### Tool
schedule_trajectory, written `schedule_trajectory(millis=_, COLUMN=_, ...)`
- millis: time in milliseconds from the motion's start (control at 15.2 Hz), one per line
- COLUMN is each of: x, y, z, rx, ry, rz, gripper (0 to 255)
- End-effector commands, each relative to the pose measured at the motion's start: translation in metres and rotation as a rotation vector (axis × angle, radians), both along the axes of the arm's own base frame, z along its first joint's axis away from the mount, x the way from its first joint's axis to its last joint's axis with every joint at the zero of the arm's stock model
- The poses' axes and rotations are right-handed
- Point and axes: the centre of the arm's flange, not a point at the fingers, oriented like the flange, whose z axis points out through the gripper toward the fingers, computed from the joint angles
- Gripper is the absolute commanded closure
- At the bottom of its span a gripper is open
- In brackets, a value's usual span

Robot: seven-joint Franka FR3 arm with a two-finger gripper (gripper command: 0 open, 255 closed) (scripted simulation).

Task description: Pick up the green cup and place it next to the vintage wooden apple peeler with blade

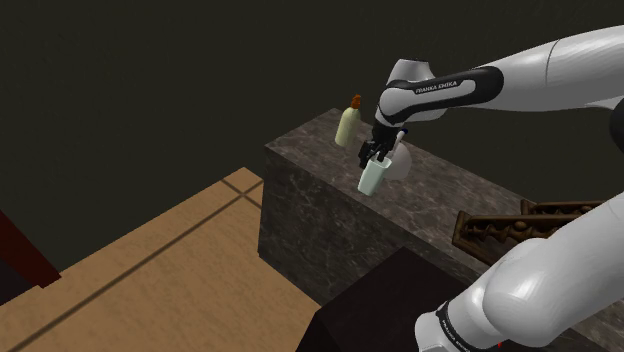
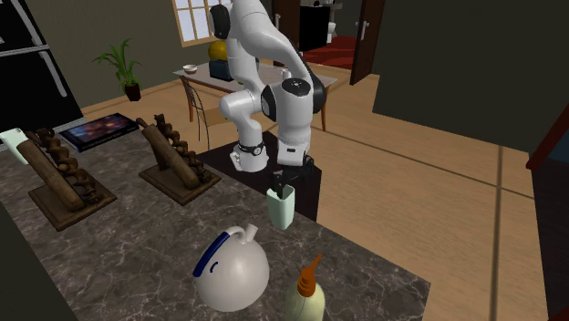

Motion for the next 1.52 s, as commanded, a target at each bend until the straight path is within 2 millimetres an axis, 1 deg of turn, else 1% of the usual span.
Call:
schedule_trajectory(millis=0, x=0.001, y=0.0, z=-0.002, rx=0.0, ry=-0.001, rz=0.0, gripper=0)
schedule_trajectory(millis=396, x=0.001, y=0.0, z=-0.002, rx=0.0, ry=-0.001, rz=0.0, gripper=0)
schedule_trajectory(millis=462, x=0.001, y=0.0, z=-0.002, rx=0.0, ry=-0.001, rz=0.0, gripper=255)
schedule_trajectory(millis=1056, x=0.001, y=0.0, z=-0.002, rx=0.0, ry=-0.001, rz=0.0, gripper=255)
schedule_trajectory(millis=1452, x=0.001, y=0.0, z=0.029, rx=0.0, ry=-0.001, rz=0.0, gripper=255)
